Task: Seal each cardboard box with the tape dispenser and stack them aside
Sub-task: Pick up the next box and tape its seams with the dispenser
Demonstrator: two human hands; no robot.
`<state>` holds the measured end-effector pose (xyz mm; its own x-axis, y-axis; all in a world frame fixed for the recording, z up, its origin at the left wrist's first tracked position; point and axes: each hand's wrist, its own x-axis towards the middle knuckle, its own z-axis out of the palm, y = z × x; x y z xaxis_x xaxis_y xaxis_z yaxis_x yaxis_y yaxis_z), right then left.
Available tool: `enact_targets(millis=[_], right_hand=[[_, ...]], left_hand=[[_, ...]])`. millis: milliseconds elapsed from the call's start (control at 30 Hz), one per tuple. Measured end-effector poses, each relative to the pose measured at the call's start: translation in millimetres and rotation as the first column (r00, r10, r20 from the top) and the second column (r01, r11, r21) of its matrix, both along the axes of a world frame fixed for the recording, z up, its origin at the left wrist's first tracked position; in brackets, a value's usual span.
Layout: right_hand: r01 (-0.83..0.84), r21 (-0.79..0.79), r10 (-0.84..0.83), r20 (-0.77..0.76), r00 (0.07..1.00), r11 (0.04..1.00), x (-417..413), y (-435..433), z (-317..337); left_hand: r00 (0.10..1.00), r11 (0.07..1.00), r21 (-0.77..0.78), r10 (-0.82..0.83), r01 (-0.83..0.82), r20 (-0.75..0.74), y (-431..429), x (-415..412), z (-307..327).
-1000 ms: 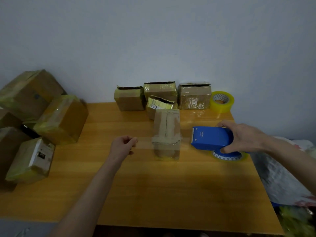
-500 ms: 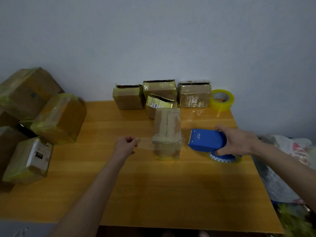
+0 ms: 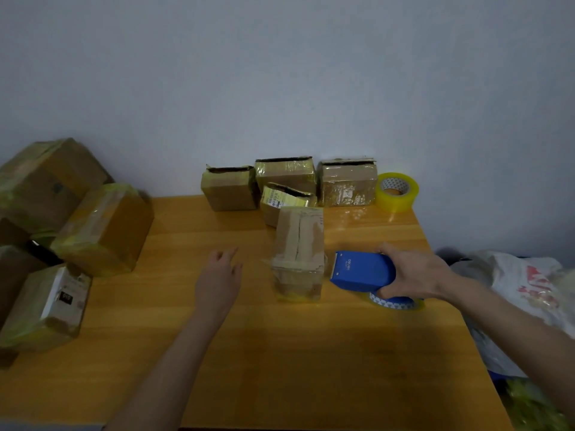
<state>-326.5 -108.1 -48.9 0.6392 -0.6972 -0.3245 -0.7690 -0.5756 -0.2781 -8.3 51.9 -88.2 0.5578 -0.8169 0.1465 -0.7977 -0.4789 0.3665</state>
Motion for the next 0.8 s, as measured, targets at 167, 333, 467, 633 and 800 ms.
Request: enact_targets(millis=[167, 333, 467, 633, 800], right_hand=[[-0.024, -0.004, 0.024, 0.004, 1.0, 1.0, -3, -1, 0], [-0.069, -0.025, 0.068, -0.019, 0.997, 0.997, -9, -5, 2], [-0.072, 0.086, 0.065, 0.081, 0.995, 0.994, -20, -10, 3], [-0.088, 0.072, 0.086, 0.019, 0.996, 0.994, -34, -16, 7], [-0.18, -0.057, 0.17, -0.14, 0.975, 0.982, -6, -8, 4]], left_hand=[[0.794, 0.803, -0.041, -0.578, 0.595, 0.19, -13, -72, 11], [0.752, 0.751, 0.375, -0.633, 0.543, 0.18, -17, -86, -9], [0.758, 0.754, 0.404, -0.623, 0.518, 0.19, -16, -83, -9], [0.762, 0.756, 0.393, -0.622, 0.523, 0.184, -17, -81, -10], [0.765, 0.766, 0.352, -0.619, 0.537, 0.178, -17, -82, -9]])
